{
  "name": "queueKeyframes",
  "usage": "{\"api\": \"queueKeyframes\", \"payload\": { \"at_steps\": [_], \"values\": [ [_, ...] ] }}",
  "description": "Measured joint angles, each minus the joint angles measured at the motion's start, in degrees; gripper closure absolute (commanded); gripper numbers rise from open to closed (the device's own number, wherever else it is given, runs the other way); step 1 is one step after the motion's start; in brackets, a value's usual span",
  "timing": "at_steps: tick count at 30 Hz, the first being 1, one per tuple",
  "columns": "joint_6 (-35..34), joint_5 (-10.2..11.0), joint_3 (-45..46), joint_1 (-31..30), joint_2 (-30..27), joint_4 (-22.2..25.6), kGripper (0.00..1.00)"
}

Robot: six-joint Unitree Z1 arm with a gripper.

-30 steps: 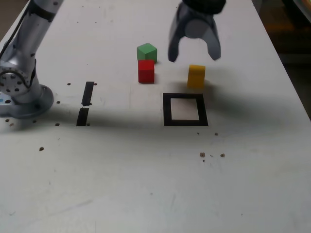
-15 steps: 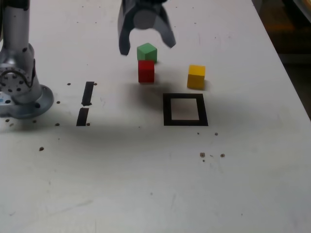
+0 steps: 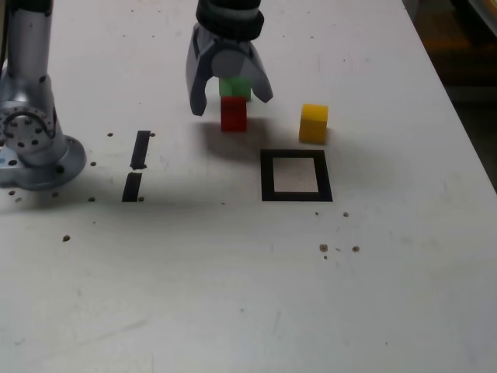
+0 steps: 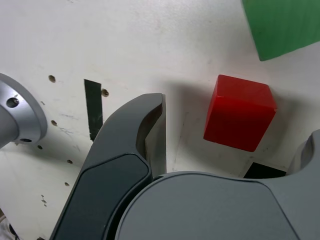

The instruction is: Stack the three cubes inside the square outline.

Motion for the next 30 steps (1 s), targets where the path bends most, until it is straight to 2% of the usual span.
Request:
{"api": "queueKeyframes", "payload": {
  "at_steps": [6,12,18,21,30],
  "values": [
    [0.7,-0.5,0.2,0.0,1.5,-1.4,0.34],
    [1.6,0.0,-0.1,0.0,3.9,-3.5,0.55],
    [1.8,0.1,-0.1,0.0,4.5,-4.7,0.64],
    [1.8,0.0,-0.1,0.0,4.5,-4.7,0.72],
    [1.6,-1.1,-0.1,0.0,4.4,-5.0,0.89]
  ]
}}
